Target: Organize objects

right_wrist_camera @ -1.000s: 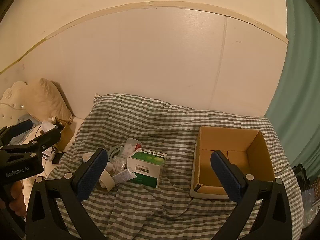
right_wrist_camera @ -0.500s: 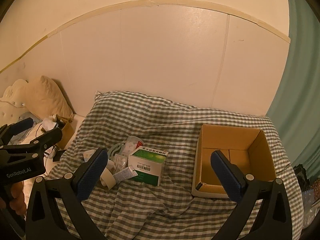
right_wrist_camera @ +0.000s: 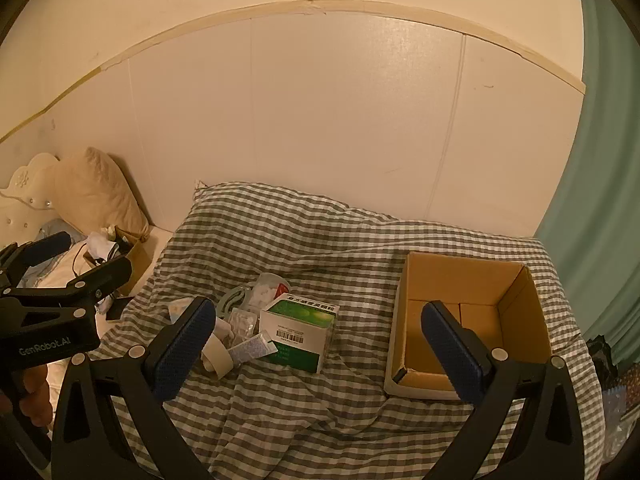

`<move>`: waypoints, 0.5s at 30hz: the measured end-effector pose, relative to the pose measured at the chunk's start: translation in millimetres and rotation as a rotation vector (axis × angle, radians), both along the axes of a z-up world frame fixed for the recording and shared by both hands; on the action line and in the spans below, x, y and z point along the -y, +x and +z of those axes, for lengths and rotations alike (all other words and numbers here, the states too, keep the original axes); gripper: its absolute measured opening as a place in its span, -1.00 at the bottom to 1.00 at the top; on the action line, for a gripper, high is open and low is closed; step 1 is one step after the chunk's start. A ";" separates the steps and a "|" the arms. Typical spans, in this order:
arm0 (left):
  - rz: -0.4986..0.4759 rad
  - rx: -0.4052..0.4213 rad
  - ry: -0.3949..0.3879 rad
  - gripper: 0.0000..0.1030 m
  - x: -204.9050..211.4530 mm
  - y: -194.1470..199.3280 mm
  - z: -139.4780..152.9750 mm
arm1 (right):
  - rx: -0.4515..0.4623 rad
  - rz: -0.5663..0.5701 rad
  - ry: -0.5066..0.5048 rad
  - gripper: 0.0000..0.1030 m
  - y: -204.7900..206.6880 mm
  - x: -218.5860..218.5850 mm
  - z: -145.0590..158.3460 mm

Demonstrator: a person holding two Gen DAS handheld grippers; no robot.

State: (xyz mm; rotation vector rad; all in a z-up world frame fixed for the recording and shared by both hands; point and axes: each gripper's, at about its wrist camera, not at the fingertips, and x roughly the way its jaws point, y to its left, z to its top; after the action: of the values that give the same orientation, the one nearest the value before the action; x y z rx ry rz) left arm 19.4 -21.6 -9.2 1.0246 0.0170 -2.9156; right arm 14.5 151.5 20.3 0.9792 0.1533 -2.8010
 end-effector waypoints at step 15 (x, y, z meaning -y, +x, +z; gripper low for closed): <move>0.015 0.005 -0.010 1.00 0.3 0.4 -1.8 | -0.002 0.013 0.004 0.99 -1.7 0.7 -1.3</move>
State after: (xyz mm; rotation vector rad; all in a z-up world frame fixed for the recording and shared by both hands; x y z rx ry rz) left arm 19.8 -21.9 -11.1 1.0253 0.0094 -2.8972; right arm 12.8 150.8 19.1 0.9726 0.1649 -2.7913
